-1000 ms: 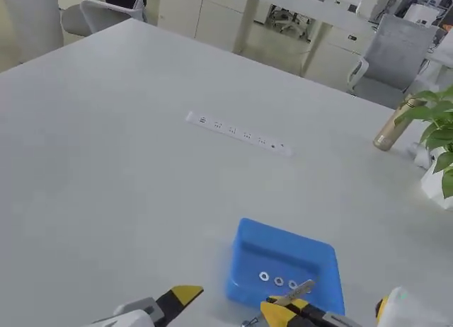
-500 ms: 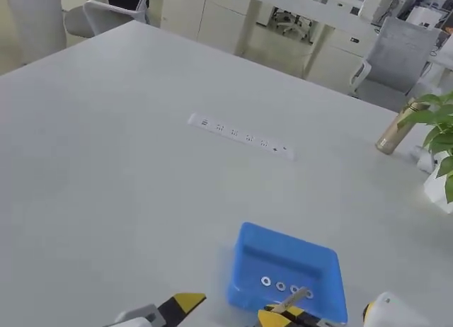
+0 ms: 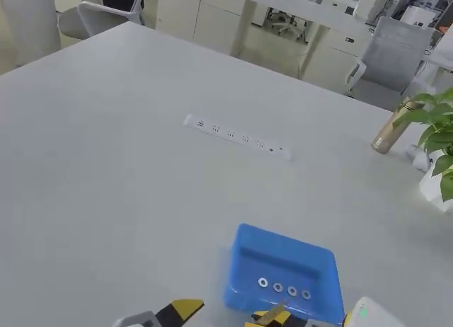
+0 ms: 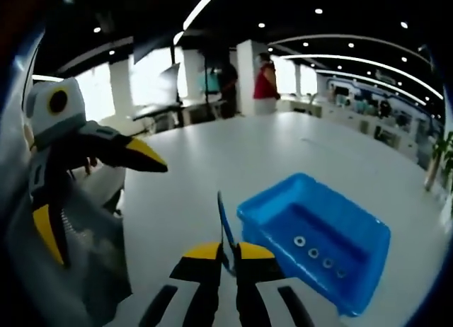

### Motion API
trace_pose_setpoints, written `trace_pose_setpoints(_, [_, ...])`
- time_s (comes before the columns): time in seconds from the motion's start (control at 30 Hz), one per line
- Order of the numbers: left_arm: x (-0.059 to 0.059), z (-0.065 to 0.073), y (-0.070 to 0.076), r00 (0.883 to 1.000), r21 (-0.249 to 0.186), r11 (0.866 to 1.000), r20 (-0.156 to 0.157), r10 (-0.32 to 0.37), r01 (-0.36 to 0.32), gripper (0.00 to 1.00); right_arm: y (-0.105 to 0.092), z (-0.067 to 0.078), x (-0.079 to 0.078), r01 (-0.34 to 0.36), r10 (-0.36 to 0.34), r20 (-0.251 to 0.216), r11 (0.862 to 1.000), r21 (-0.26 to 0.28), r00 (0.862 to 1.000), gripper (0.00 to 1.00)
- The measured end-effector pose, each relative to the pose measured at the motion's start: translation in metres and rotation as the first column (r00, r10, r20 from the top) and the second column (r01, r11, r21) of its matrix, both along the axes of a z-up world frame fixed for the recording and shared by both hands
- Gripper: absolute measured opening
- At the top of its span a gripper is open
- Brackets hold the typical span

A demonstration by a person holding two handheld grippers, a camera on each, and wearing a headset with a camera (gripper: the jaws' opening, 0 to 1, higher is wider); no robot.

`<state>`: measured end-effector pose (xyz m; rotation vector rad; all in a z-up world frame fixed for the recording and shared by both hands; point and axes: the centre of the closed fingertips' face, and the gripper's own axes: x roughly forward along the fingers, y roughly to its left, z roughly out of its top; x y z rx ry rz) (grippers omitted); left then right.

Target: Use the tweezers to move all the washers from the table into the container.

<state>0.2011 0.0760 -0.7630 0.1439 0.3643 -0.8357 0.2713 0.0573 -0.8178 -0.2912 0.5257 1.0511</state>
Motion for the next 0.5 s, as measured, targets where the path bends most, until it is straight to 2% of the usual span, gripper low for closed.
trace_pose_setpoints(0.03, [0.0,0.0,0.0,1.0,0.0,1.0,0.001,0.001,-0.001,0.76,0.0,0.0,0.0,-0.017,0.017,0.031,1.0,-0.025,0.999,0.04])
trace_pose_setpoints(0.07, [0.0,0.0,0.0,1.0,0.0,1.0,0.0,0.002,-0.002,0.76,0.0,0.0,-0.001,-0.023,0.025,0.043,0.999,-0.034,0.999,0.03])
trace_pose_setpoints(0.17, [0.001,0.0,0.0,1.0,-0.001,1.0,0.0,0.004,-0.004,0.76,0.0,-0.001,0.0,-0.029,0.031,0.048,0.999,-0.033,0.998,0.03])
trace_pose_setpoints(0.23, [0.001,0.0,0.0,1.0,-0.001,1.0,0.002,0.005,-0.005,0.76,-0.001,-0.002,0.002,-0.024,0.025,0.026,0.999,-0.022,0.999,0.03])
trace_pose_setpoints(0.33, [0.001,0.001,0.001,1.0,-0.002,1.0,0.002,0.006,-0.006,0.76,-0.005,-0.002,0.005,0.011,-0.011,-0.039,1.0,-0.005,0.999,0.03])
trace_pose_setpoints(0.4, [0.001,0.001,0.001,1.0,-0.002,1.0,0.005,0.007,-0.007,0.75,-0.006,0.001,0.007,0.013,-0.013,-0.039,1.0,0.003,0.999,0.03])
trace_pose_setpoints(0.47, [0.001,0.001,0.001,1.0,-0.003,1.0,0.004,0.009,-0.009,0.75,-0.004,0.011,0.008,0.028,-0.026,-0.049,0.999,0.046,0.998,0.03])
trace_pose_setpoints(0.5, [0.001,0.001,0.001,1.0,-0.004,1.0,0.003,0.011,-0.011,0.75,-0.002,0.02,0.01,0.046,-0.04,-0.062,0.995,0.093,0.997,0.03])
